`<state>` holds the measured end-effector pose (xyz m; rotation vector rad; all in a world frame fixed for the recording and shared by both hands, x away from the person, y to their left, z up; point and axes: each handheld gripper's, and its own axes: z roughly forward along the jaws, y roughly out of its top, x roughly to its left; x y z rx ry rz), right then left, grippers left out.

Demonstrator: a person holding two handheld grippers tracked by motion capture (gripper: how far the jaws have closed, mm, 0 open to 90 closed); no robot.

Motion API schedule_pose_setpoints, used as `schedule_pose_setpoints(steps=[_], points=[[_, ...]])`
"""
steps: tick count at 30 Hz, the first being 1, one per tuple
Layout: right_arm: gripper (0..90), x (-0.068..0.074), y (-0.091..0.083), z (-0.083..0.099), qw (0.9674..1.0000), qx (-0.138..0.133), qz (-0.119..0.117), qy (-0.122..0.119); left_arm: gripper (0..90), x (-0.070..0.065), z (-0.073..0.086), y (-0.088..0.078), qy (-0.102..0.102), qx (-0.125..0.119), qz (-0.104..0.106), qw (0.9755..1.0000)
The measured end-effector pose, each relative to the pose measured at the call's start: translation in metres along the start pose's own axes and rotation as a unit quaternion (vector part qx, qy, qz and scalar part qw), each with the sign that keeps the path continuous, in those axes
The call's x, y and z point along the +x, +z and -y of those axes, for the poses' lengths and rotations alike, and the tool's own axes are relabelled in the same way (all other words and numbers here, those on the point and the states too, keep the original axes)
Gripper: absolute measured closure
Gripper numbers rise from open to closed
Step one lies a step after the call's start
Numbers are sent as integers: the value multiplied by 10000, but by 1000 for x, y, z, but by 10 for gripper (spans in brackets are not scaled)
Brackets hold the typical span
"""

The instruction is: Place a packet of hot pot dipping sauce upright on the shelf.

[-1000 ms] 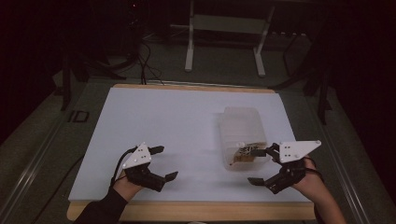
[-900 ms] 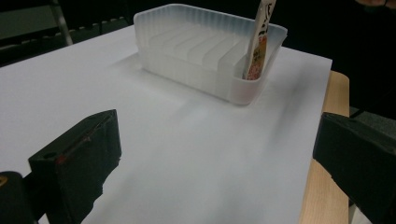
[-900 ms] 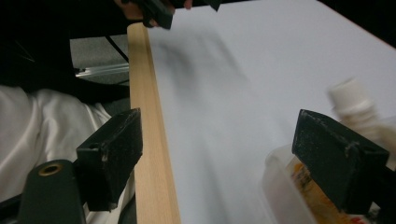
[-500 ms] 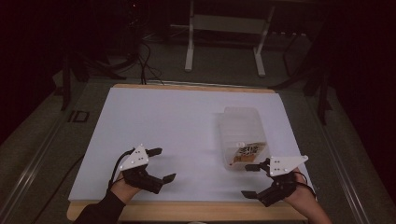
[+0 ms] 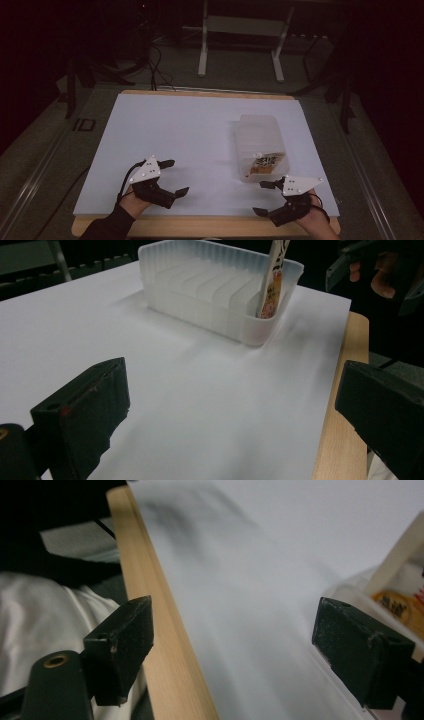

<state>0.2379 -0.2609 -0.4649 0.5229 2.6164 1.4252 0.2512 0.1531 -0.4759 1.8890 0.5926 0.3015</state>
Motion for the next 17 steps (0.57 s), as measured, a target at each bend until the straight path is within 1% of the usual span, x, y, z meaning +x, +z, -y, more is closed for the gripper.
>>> schedule_pose_setpoints(steps=[2, 4, 6, 8, 9, 11, 17], points=[[168, 1, 1, 4, 10000, 74, 15, 23, 14, 0, -1, 1, 47, -9, 7, 10000], [167, 2, 2, 7, 9999, 130, -2, 41, 15, -1, 0, 3, 28, -19, 42, 10000], [167, 1, 0, 10, 9999, 105, -49, 82, 15, -2, 1, 5, 33, 15, 75, 10000], [167, 1, 0, 10, 9999, 77, -29, 79, 15, -2, 1, 5, 37, 32, 87, 10000], [167, 1, -1, 10, 9999, 65, -50, 78, 14, -2, 2, 7, 15, 42, 145, 9999], [167, 1, 0, 10, 10000, 74, -21, 40, 15, -3, 2, 8, 8, 49, 162, 9999], [167, 0, 0, 10, 10000, 39, -77, 23, 15, -3, 3, 11, -89, -11, 279, 9996]])
